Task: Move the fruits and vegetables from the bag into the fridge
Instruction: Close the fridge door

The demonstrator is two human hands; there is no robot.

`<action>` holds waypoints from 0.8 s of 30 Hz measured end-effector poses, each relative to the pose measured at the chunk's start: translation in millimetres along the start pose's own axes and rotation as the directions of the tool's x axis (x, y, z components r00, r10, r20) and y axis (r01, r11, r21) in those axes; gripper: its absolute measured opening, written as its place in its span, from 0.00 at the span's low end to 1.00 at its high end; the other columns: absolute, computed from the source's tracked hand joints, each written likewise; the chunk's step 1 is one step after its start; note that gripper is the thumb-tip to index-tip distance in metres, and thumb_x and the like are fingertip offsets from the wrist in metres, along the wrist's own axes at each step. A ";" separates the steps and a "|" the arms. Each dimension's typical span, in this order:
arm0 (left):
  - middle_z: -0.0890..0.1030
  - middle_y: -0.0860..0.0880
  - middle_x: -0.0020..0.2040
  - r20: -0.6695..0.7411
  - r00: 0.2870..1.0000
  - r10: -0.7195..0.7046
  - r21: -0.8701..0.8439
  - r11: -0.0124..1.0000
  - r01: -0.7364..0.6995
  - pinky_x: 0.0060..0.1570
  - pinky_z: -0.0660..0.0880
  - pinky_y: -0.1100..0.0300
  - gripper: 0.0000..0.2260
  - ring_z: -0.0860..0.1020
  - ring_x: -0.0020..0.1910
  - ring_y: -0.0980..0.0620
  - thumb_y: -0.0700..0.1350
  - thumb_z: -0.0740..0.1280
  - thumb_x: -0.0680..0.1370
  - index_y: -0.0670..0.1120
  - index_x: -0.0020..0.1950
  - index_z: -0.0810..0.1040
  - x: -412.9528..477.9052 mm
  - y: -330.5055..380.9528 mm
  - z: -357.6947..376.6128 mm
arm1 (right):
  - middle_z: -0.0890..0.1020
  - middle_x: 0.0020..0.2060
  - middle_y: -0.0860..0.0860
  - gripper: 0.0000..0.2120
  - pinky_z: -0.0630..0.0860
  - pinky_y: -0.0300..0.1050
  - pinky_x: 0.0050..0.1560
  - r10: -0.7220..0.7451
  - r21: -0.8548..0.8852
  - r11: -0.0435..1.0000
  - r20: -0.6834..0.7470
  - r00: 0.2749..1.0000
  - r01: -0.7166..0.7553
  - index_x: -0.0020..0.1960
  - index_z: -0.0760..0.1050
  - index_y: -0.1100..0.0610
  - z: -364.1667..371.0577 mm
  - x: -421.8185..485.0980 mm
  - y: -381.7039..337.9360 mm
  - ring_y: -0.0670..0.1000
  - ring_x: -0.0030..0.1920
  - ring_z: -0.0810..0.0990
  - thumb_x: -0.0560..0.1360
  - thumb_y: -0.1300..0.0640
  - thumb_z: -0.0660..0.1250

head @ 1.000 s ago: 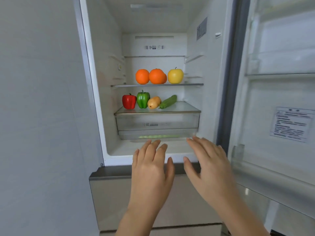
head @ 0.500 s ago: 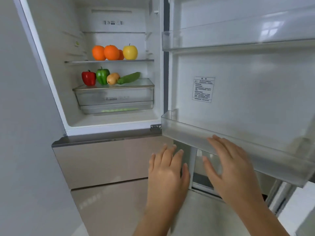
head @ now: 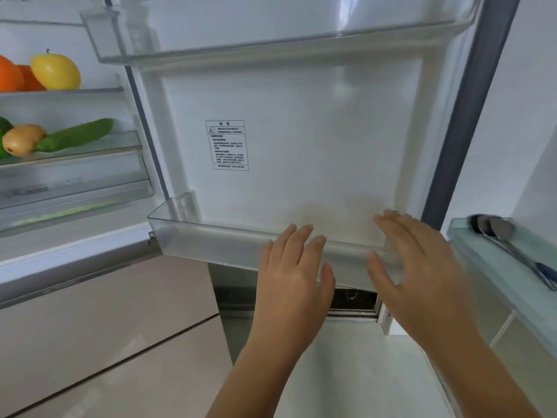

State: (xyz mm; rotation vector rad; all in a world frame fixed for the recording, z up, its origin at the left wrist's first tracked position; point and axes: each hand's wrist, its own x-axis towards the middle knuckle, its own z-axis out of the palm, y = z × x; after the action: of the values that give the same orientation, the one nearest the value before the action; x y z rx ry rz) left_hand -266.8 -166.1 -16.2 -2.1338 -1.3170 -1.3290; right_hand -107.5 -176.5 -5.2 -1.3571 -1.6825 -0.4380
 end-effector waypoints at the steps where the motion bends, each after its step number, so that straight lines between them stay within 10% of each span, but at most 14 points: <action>1: 0.80 0.43 0.57 0.001 1.000 0.008 -0.008 1.000 -0.008 0.58 0.72 0.44 0.15 0.75 0.60 0.43 0.45 0.59 0.74 0.41 0.56 0.78 4.5 0.8 5.1 | 0.77 0.60 0.57 0.23 0.69 0.59 0.62 0.016 -0.002 1.000 -0.010 1.000 -0.016 0.63 0.72 0.59 -2.4 1.2 10.2 0.57 0.61 0.73 0.74 0.48 0.56; 7: 0.79 0.42 0.58 0.008 0.999 0.039 -0.014 0.999 -0.039 0.59 0.71 0.42 0.16 0.74 0.61 0.42 0.46 0.58 0.75 0.41 0.57 0.78 27.2 24.0 26.5 | 0.75 0.62 0.58 0.24 0.63 0.49 0.63 0.080 -0.030 0.996 -0.036 0.996 -0.081 0.64 0.71 0.60 -14.6 17.8 73.4 0.57 0.62 0.71 0.74 0.48 0.56; 13: 0.79 0.43 0.58 -0.048 0.998 -0.036 0.068 0.997 0.039 0.58 0.72 0.43 0.16 0.74 0.61 0.43 0.46 0.59 0.74 0.41 0.56 0.79 36.7 47.2 48.0 | 0.72 0.65 0.58 0.26 0.67 0.61 0.64 0.155 0.068 0.985 0.062 0.986 -0.160 0.69 0.64 0.58 -10.4 36.7 125.1 0.59 0.65 0.69 0.76 0.44 0.57; 24: 0.78 0.41 0.60 -0.141 0.969 -0.205 0.224 0.946 0.233 0.57 0.73 0.43 0.16 0.74 0.61 0.42 0.45 0.59 0.74 0.40 0.56 0.79 33.1 95.3 60.8 | 0.60 0.71 0.61 0.35 0.55 0.49 0.67 -0.011 0.334 0.942 0.086 0.996 -0.019 0.73 0.57 0.60 11.1 50.3 158.5 0.51 0.71 0.55 0.74 0.43 0.63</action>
State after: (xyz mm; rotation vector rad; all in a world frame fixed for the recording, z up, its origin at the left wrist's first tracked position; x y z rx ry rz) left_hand -150.1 -159.5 -1.7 -1.7649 -1.6127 -1.2784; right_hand 32.2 -85.8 -10.7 -1.1406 -1.7324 -0.0823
